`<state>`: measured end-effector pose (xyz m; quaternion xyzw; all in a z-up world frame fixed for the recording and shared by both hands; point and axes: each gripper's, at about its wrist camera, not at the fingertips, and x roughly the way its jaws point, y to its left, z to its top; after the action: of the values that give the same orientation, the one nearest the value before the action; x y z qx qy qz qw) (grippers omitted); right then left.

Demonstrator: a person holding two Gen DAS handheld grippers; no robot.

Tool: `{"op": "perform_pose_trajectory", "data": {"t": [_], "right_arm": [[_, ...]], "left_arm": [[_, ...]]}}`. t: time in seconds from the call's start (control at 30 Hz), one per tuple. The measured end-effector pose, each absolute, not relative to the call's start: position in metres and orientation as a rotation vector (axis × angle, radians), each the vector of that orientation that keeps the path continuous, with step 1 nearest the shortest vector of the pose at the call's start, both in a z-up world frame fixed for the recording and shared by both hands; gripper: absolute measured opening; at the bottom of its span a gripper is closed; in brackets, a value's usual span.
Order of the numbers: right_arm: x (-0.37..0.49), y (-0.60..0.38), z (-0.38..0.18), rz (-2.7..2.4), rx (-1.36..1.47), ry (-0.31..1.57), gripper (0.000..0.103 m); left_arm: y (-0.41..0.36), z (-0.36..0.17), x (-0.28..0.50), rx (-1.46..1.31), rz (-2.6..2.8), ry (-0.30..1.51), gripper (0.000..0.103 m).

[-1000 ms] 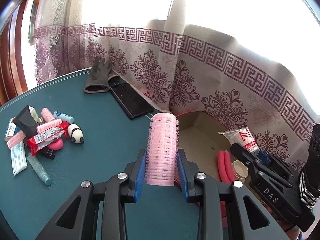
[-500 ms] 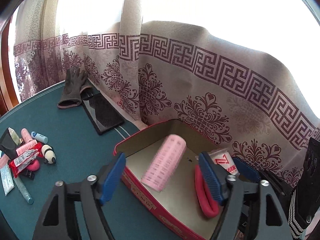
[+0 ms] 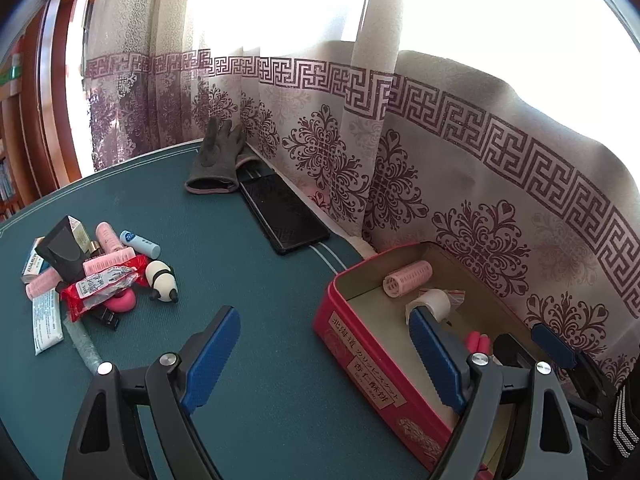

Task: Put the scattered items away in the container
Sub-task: 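Carry curler and tape roll to the red tin and release them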

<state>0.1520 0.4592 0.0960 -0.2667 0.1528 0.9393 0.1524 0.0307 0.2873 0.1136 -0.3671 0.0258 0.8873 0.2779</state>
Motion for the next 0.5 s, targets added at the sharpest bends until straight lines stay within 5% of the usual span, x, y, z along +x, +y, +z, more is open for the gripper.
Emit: {"op": "perform_pose_trajectory", "data": {"t": [0.17,0.23,0.5], "right_arm": [[0.149,0.443,0.101,2.716,-0.748,0.383,0.08],[0.145,0.432,0.103,2.736,-0.741,0.358,0.08],[0.126,0.376,0.107,2.859,-0.766,0.268,0.08]], "left_arm": [[0.259,0.11,0.025,-1.013,2.428,0.037,0.089],[0.243,0.109,0.021,-1.026,2.456,0.007,0.102],[0.168,0.105,0.01,-1.047,2.603,-0.087,0.102]]}}
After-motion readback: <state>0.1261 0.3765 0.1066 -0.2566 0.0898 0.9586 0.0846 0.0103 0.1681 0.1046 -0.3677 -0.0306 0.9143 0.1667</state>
